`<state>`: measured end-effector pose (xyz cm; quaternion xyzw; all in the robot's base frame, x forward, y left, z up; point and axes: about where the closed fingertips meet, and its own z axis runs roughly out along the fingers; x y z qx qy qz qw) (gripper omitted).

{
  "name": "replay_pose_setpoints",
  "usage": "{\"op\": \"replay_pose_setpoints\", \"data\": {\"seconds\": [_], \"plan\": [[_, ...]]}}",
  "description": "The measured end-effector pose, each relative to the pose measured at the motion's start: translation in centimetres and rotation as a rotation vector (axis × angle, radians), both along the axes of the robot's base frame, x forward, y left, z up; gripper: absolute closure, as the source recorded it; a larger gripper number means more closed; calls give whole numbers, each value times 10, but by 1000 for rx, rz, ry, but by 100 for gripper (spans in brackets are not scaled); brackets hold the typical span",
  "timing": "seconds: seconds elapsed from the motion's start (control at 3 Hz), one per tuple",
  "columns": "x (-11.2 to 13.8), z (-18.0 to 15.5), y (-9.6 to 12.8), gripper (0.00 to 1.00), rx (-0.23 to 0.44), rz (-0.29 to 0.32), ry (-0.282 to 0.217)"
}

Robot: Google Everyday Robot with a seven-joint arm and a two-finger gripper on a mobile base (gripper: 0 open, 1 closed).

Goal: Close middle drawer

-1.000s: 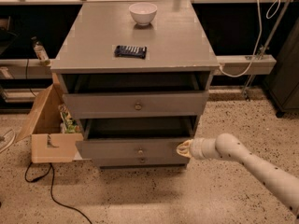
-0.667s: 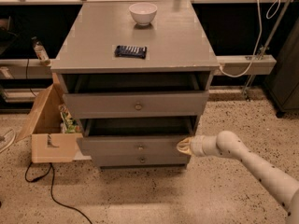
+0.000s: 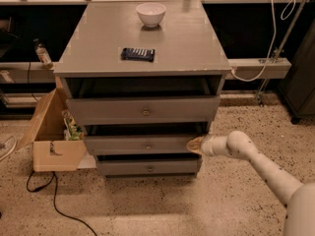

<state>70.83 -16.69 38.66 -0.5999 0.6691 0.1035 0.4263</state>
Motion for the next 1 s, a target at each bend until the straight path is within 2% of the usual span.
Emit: {"op": "replay_pose_setpoints", "data": {"seconds": [0.33, 0.67, 1.0], "plan": [[12, 5, -8, 100, 9, -30, -19], [-2, 18, -17, 100, -10, -24, -35], [-48, 33, -30, 100, -75, 6, -18]]}}
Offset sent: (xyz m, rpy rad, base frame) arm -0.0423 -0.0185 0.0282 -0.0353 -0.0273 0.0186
